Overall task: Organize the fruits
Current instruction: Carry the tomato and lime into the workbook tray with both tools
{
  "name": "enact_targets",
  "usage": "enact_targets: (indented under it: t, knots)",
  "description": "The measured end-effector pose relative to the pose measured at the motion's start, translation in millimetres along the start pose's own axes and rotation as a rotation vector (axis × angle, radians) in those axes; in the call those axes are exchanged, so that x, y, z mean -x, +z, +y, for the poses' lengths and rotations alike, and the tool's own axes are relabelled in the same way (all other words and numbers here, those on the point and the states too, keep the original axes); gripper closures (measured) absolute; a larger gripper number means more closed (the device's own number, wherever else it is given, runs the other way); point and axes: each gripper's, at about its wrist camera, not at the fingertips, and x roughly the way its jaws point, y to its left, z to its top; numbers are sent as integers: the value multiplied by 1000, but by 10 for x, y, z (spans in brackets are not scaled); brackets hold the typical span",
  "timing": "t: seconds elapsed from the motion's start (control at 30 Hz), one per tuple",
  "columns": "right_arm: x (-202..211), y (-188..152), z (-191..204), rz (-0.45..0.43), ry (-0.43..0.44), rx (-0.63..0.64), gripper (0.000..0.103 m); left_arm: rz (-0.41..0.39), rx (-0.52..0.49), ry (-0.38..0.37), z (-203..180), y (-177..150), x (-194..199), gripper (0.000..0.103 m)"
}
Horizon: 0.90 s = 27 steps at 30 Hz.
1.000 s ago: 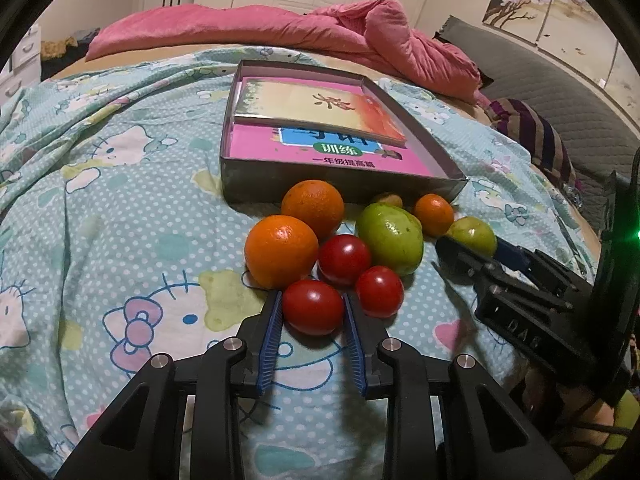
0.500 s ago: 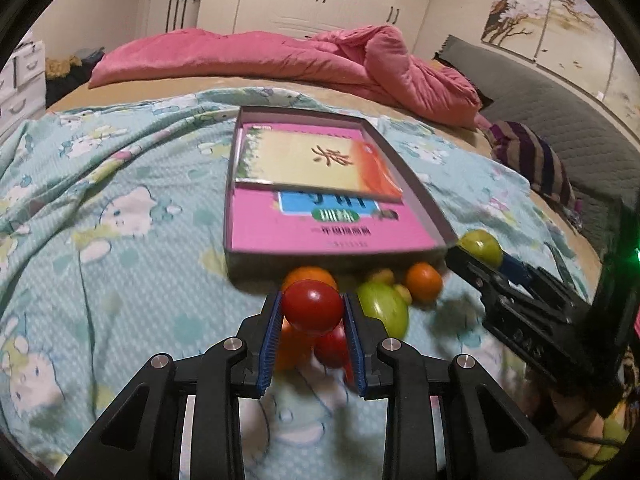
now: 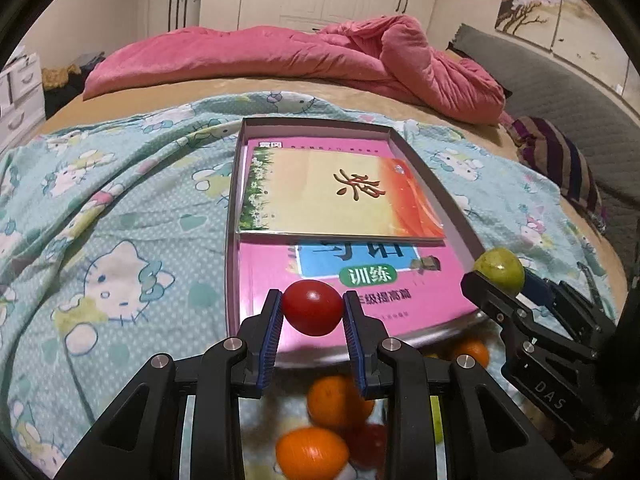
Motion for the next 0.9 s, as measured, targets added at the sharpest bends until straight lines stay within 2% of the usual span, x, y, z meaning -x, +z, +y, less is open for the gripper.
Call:
enact_targets:
  t: [0.27, 0.37, 0.63, 0.77, 0.87, 0.9]
  knots:
    - [-273, -29, 28, 80, -22, 21, 53, 63, 5, 22, 60, -45, -301, 72]
    - [-320, -65, 59, 98, -47, 49, 53, 59, -15, 46, 43, -53, -335, 72]
    - [-340, -91, 101, 98, -58, 85, 52, 45, -49, 68, -4, -80, -357, 72]
    - [-322, -109, 98, 85, -55, 84, 52, 37, -36, 55, 17, -84, -330, 72]
    - [-304, -116, 98, 68, -53, 82, 49, 34, -31, 49, 26, -85, -324, 72]
    - [-293, -118, 92, 62, -47, 78, 45, 32, -34, 51, 24, -89, -322, 72]
